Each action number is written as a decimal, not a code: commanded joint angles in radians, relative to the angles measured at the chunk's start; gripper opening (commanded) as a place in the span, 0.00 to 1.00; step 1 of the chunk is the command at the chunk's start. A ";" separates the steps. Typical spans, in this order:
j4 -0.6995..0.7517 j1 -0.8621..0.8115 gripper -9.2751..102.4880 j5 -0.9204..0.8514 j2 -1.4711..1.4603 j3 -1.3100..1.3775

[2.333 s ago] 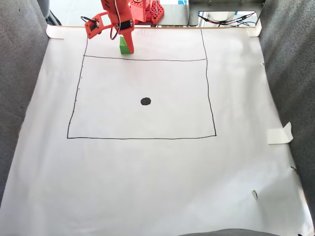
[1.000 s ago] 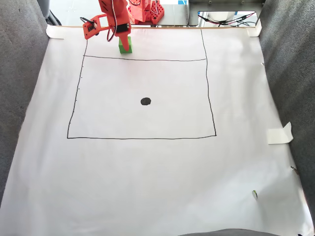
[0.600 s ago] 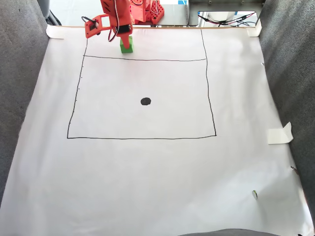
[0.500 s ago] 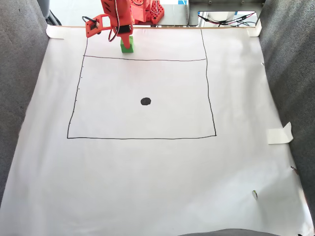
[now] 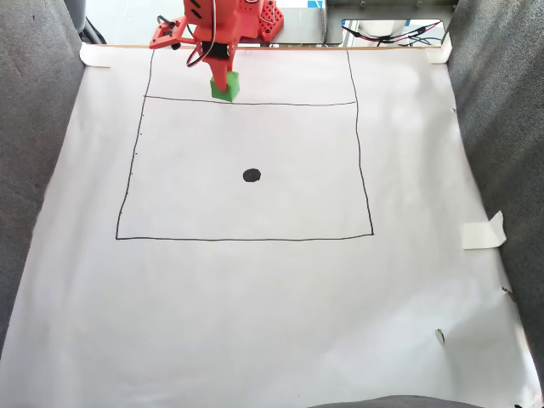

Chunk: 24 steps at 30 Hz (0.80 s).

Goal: Grasp the colored block, Place it on the black dot, and then return the arm to the default position.

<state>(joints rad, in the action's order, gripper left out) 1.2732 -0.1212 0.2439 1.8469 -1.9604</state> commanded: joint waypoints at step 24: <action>0.281 0.146 0.08 0.408 -0.591 0.916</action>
<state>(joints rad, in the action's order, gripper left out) 1.5524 0.0215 0.6427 1.2640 -1.1305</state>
